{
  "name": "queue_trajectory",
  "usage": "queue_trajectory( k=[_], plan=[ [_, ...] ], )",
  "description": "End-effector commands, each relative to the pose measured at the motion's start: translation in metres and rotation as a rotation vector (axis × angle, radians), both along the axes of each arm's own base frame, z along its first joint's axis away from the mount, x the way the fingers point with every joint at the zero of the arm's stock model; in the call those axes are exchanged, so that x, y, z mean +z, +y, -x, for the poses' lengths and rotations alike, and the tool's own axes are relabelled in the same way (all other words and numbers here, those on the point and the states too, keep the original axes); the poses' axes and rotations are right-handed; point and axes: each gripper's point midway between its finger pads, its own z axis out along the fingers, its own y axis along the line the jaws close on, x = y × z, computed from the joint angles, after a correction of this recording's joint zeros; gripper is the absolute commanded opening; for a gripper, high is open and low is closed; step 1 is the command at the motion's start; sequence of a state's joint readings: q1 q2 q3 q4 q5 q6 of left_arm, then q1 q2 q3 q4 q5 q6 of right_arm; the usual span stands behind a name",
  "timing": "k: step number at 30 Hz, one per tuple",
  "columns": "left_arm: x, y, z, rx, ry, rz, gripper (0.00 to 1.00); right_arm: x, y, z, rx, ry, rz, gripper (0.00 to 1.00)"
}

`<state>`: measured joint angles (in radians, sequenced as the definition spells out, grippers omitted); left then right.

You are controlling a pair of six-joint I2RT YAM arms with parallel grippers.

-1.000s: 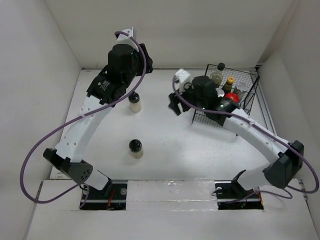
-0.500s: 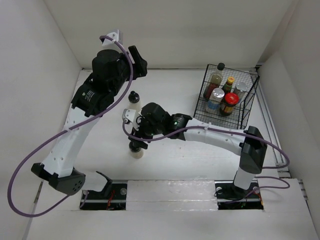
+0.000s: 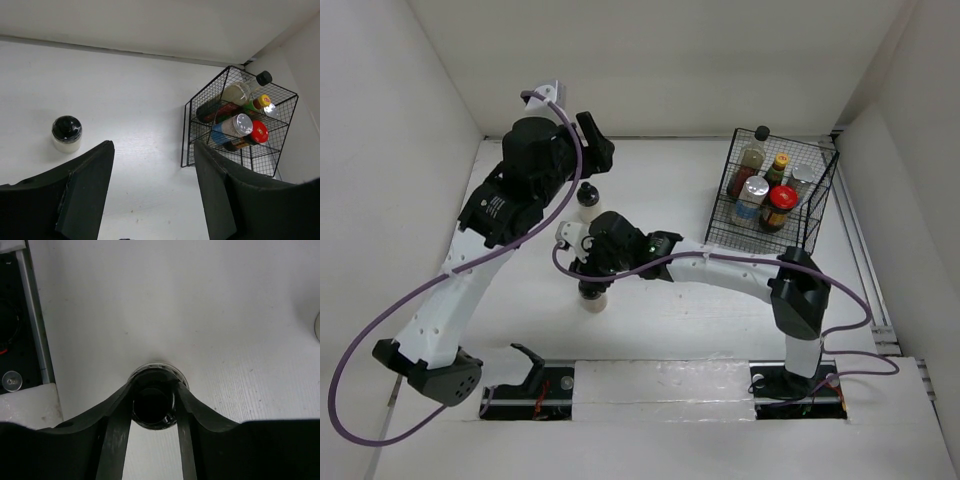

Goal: Organize the condiment bottles

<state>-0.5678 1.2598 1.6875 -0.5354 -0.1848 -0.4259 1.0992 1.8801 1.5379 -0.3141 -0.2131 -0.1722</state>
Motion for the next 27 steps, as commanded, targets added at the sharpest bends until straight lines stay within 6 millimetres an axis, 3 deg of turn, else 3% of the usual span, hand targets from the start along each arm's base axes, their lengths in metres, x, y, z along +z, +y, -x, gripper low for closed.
queue_trajectory(
  k=[1,3,4,7,11,17,19,23,24,27],
  plan=[
    [0.015,0.004,0.009,-0.010,-0.052,0.031,0.60,0.018,0.023,-0.004,-0.017,-0.040,-0.091,0.43],
    [0.014,0.006,0.011,-0.012,-0.055,0.023,0.60,0.018,0.022,-0.005,-0.030,-0.037,-0.090,0.40],
    [0.014,0.006,0.011,-0.012,-0.055,0.023,0.60,0.018,0.021,-0.007,-0.048,-0.038,-0.088,0.30],
    [0.009,0.008,0.012,-0.003,-0.048,0.016,0.60,0.016,0.020,-0.008,-0.055,-0.039,-0.078,0.28],
    [0.000,0.009,0.014,-0.003,-0.040,0.010,0.60,0.006,0.016,-0.006,-0.056,-0.024,-0.045,0.54],
    [0.004,0.010,0.014,-0.005,-0.060,0.013,0.60,-0.005,0.010,-0.003,-0.061,-0.004,-0.018,0.54],
    [0.002,0.009,0.013,-0.005,-0.061,0.013,0.60,-0.007,0.010,-0.005,-0.068,-0.009,-0.017,0.48],
    [-0.001,0.006,0.011,-0.016,-0.052,0.011,0.60,-0.018,0.013,-0.008,-0.076,-0.008,0.000,0.56],
    [-0.001,0.006,0.011,-0.016,-0.052,0.010,0.60,-0.018,0.013,-0.008,-0.076,-0.008,0.000,0.53],
    [0.003,0.007,0.012,-0.018,-0.062,0.007,0.60,-0.019,0.010,-0.009,-0.091,-0.009,-0.003,0.28]
  ],
)
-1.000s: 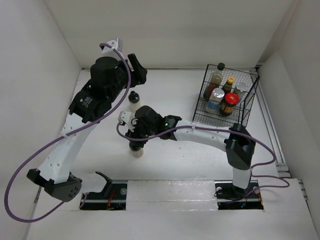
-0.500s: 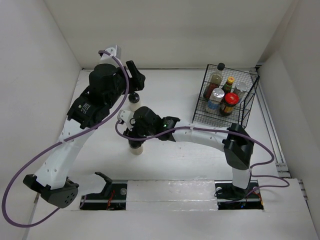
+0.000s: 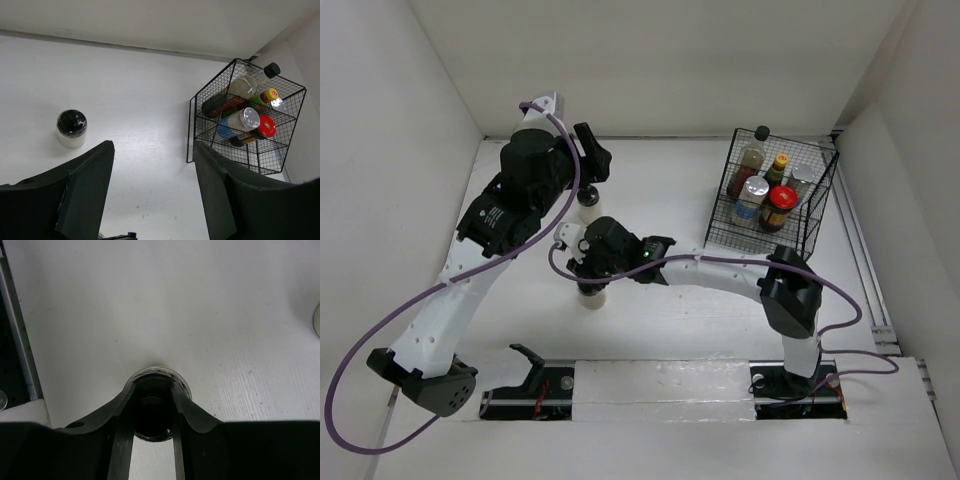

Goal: Organize the condiment bottles

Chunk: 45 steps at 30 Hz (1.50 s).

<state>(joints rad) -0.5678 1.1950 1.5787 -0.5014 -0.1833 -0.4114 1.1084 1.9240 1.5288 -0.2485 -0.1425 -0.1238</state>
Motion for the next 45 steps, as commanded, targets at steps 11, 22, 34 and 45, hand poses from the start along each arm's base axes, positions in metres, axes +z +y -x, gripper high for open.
queue_trajectory(
  k=[11,22,34,45],
  plan=[
    [0.019,-0.013,-0.009,-0.044,-0.069,0.035,0.60,0.144,-0.075,-0.036,-0.267,-0.169,-0.210,0.12],
    [-0.008,-0.056,-0.026,-0.172,0.000,0.079,0.59,0.208,-0.283,-0.101,-0.746,-0.255,-0.266,0.07],
    [-0.037,-0.077,-0.041,-0.220,0.075,0.056,0.59,0.174,-0.360,-0.148,-0.926,-0.219,-0.193,0.06],
    [-0.052,-0.079,-0.046,-0.224,0.093,0.027,0.59,0.093,-0.368,-0.162,-0.957,-0.098,-0.076,0.06]
  ],
)
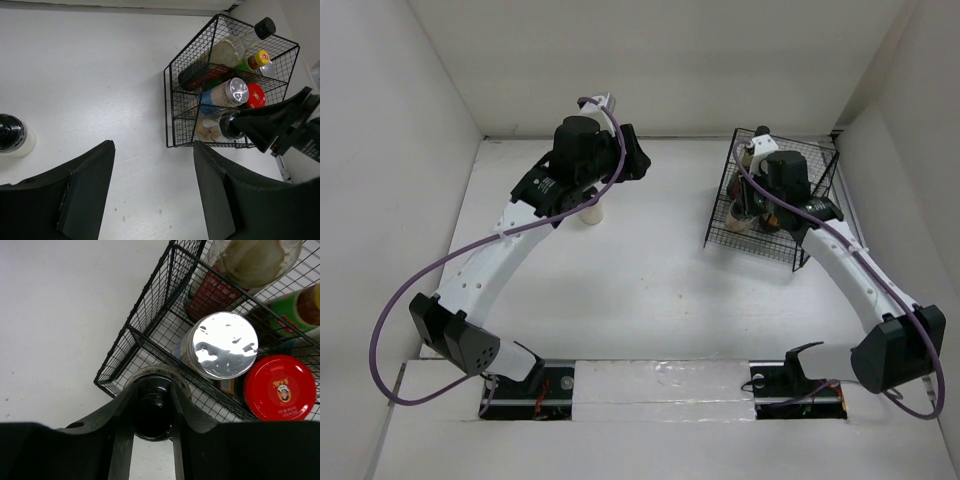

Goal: Organize the condiment bottles

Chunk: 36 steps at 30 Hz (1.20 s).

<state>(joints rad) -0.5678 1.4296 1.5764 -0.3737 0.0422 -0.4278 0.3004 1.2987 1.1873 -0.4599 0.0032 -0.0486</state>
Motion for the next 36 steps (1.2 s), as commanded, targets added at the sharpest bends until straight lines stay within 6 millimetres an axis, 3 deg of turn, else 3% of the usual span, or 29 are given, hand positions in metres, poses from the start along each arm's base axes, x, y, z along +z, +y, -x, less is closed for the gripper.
queue_trajectory(
  k=[1,3,8,12,13,15,17,20,21,22,23,24,25,26,28,29,30,33,34,36],
  plan=[
    [0.009,-0.004,-0.003,-0.013,-0.041,0.018,0.59,0.002,0.007,-0.014,0.014,-0.063,-0.031,0.06],
    [0.004,-0.003,-0.003,-0.013,-0.032,0.013,0.61,-0.020,0.006,-0.017,0.006,-0.037,-0.018,0.06],
    [0.003,0.000,-0.005,0.004,-0.040,-0.001,0.65,-0.036,0.005,-0.022,-0.016,-0.004,-0.009,0.06],
    [0.008,0.005,-0.007,0.030,-0.044,-0.010,0.65,-0.040,0.004,-0.023,-0.030,0.005,-0.008,0.39],
    [0.009,0.006,-0.006,0.030,-0.041,-0.012,0.65,-0.040,0.004,-0.023,-0.030,0.005,-0.008,0.55],
    [0.027,0.010,-0.005,0.051,-0.074,0.002,0.63,-0.039,0.003,-0.021,-0.030,0.019,-0.003,0.67],
    [0.046,0.014,-0.004,0.065,-0.109,0.020,0.62,-0.015,0.002,-0.023,-0.038,-0.027,-0.013,0.77],
    [0.070,0.018,-0.001,0.076,-0.144,0.040,0.60,0.029,0.009,-0.024,-0.033,-0.128,-0.035,0.81],
    [0.098,0.024,0.003,0.098,-0.193,0.083,0.60,0.037,0.010,-0.026,-0.043,-0.148,-0.032,0.81],
    [0.110,0.027,0.007,0.099,-0.215,0.098,0.59,0.053,0.020,-0.024,-0.019,-0.190,-0.050,0.81],
    [0.115,0.031,0.010,0.113,-0.223,0.111,0.57,0.065,0.027,-0.025,-0.006,-0.222,-0.064,0.72],
    [0.134,0.040,0.018,0.136,-0.266,0.136,0.55,0.069,0.037,-0.024,0.022,-0.231,-0.091,0.60],
    [0.138,0.046,0.020,0.156,-0.279,0.140,0.51,0.079,0.060,-0.024,0.078,-0.263,-0.117,0.44],
    [0.143,0.052,0.022,0.178,-0.287,0.141,0.48,0.086,0.074,-0.024,0.117,-0.279,-0.135,0.16],
    [0.146,0.069,0.026,0.248,-0.296,0.129,0.33,0.071,0.108,-0.029,0.182,-0.238,-0.130,0.05],
    [0.142,0.074,0.029,0.263,-0.289,0.120,0.29,0.067,0.135,-0.023,0.244,-0.217,-0.134,0.05],
    [0.140,0.077,0.031,0.279,-0.281,0.130,0.26,0.061,0.157,-0.033,0.272,-0.197,-0.128,0.05],
    [0.125,0.090,0.042,0.323,-0.238,0.140,0.23,0.054,0.217,-0.029,0.398,-0.170,-0.134,0.18],
    [0.122,0.097,0.048,0.337,-0.230,0.128,0.23,0.046,0.238,-0.037,0.437,-0.167,-0.127,0.36],
    [0.118,0.106,0.050,0.378,-0.216,0.115,0.27,0.037,0.270,-0.037,0.525,-0.160,-0.145,0.54]
  ],
)
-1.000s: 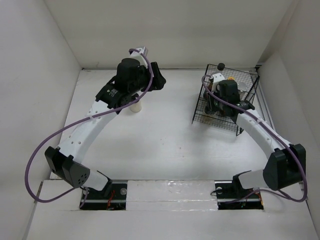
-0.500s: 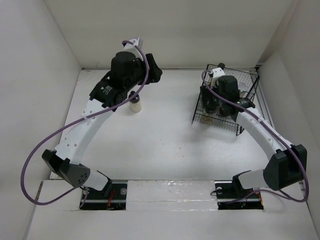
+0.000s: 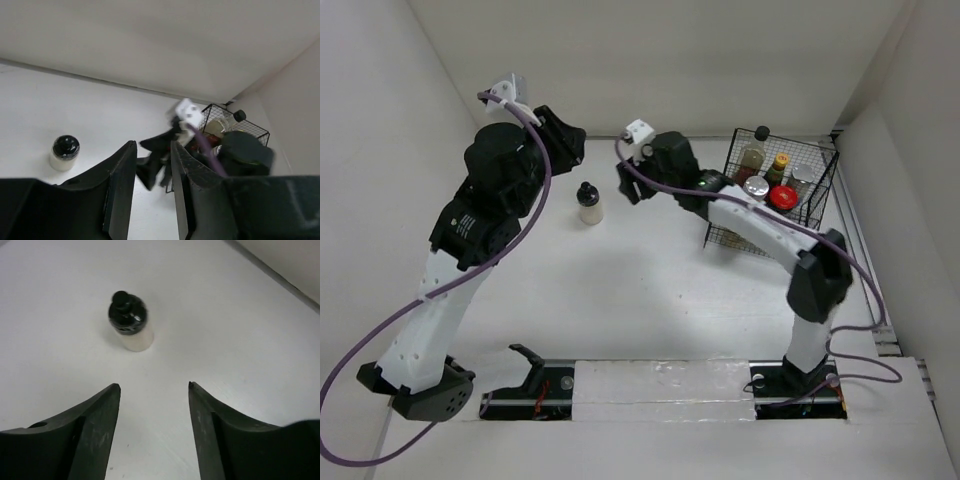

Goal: Organize the condiment bottles

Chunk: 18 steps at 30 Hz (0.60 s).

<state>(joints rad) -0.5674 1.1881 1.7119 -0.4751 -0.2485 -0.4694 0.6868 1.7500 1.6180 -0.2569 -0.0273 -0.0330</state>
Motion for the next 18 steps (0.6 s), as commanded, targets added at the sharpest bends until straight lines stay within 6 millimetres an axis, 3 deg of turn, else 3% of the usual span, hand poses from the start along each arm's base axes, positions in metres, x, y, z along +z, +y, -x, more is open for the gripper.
queue_trajectory(
  k=[1,4,5,7,8,12,18],
  plan=[
    [-0.010,0.021,0.006,0.093,0.041,0.000,0.29,-0.010,0.063,-0.004,0.159,-0.010,-0.019,0.65],
    [-0.005,0.022,0.016,0.087,0.032,0.003,0.35,-0.020,0.101,-0.007,0.241,-0.030,-0.029,0.77],
    [-0.007,0.019,0.018,0.075,0.040,-0.003,0.39,-0.028,0.113,-0.017,0.257,-0.044,-0.023,0.82],
    [-0.017,0.013,0.020,0.039,0.060,-0.012,0.40,-0.035,0.131,-0.019,0.293,-0.043,-0.034,0.83],
    [-0.017,0.011,0.021,0.027,0.061,-0.010,0.40,-0.038,0.140,-0.029,0.296,-0.056,-0.032,0.84],
    [-0.033,0.002,0.019,-0.008,0.102,-0.033,0.40,-0.052,0.153,-0.044,0.287,-0.055,-0.026,0.84],
    [-0.039,-0.007,0.021,-0.044,0.111,-0.034,0.40,-0.087,0.161,-0.060,0.259,-0.048,-0.007,0.77]
  ],
)
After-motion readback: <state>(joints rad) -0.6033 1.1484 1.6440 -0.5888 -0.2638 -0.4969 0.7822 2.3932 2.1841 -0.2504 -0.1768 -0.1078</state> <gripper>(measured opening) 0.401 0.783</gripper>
